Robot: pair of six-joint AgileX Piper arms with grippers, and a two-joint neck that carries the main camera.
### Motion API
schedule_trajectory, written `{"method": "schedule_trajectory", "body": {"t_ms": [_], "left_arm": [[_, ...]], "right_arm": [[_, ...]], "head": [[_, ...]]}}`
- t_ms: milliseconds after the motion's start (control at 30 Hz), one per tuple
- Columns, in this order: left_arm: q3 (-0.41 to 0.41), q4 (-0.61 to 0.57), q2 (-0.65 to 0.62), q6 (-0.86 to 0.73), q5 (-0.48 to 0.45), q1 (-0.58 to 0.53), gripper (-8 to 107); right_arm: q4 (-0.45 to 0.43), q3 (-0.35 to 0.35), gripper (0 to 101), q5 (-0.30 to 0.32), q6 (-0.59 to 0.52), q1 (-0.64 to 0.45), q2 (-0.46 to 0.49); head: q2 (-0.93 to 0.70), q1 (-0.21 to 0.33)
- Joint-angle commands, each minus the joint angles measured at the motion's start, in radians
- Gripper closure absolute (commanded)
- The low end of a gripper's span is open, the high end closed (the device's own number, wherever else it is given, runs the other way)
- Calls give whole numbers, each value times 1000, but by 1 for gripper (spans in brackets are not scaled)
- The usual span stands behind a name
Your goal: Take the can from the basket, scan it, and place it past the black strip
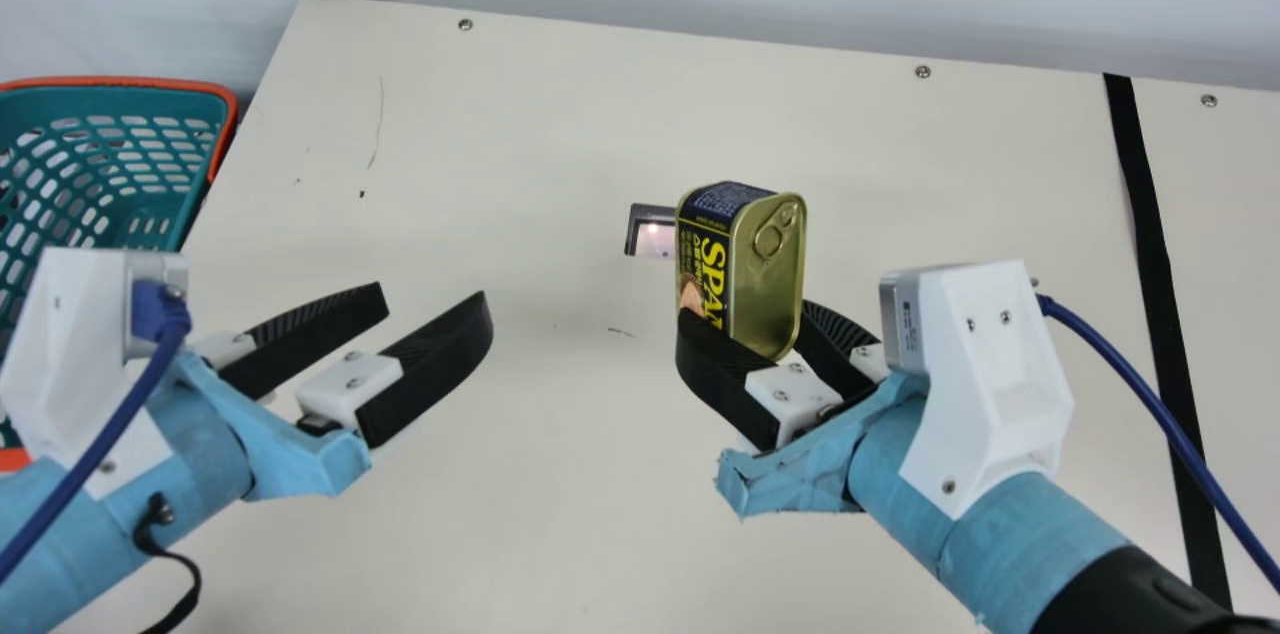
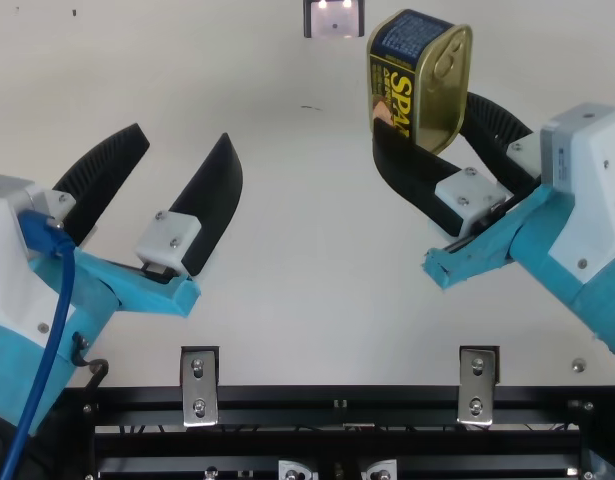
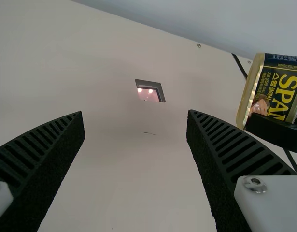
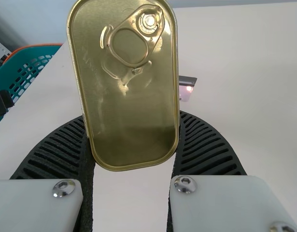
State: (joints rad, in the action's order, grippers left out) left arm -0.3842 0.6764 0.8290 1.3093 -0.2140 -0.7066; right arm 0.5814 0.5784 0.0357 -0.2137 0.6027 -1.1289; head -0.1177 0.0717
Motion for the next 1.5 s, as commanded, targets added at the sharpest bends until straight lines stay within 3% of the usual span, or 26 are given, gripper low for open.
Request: {"method": "schedule_trajectory", "body": {"t_ms": [0,267,467,800,1167,1467], "left_arm": [[0,0,0,0,0,0,9],[0,-12,0,-14,-3,0,9],[0,-12,0,-14,-3,0,9],[0,-12,0,-14,-3,0,9],[0,-12,0,-14,-3,0,9],[0,-12,0,-14,-3,0,9]], "right_arm": [[-7,0,101,0,7,0,0],[-51,4,101,16,23,-47,-5],[-117,23,101,67,38,-139,4],[-331,98,101,257,126,-340,48],[-577,176,101,454,264,-472,95],[-680,206,101,560,290,-574,105]], "head": [[2,0],[2,0],[2,0],[2,0],[95,-6],[239,3]]}}
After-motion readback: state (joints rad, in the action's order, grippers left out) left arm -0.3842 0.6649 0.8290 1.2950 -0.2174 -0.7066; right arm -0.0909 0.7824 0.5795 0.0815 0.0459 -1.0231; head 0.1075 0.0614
